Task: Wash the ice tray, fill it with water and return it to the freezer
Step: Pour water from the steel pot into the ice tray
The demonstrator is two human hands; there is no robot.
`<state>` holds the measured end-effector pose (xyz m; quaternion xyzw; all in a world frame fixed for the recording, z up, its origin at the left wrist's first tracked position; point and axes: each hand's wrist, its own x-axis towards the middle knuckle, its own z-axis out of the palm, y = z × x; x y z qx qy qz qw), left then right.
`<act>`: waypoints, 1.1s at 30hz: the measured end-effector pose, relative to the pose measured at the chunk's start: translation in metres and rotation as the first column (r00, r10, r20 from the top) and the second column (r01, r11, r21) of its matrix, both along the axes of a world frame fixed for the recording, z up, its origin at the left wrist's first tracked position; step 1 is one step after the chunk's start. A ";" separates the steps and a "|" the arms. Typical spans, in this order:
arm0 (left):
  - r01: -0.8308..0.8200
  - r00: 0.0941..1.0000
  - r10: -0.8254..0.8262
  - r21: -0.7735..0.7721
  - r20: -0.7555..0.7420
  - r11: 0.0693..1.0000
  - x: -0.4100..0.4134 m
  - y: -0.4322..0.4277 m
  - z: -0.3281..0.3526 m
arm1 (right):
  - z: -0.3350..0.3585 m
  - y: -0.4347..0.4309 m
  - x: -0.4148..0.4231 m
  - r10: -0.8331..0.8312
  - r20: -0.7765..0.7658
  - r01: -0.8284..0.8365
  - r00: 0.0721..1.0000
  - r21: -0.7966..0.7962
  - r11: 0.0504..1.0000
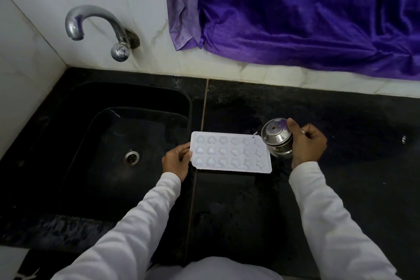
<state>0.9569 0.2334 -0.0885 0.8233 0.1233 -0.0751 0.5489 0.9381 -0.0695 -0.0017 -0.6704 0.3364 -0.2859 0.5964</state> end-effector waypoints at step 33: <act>-0.005 1.000 0.005 0.004 0.003 1.000 -0.002 -0.001 0.002 | -0.001 -0.008 -0.002 -0.042 0.084 0.020 0.996 0.248 0.969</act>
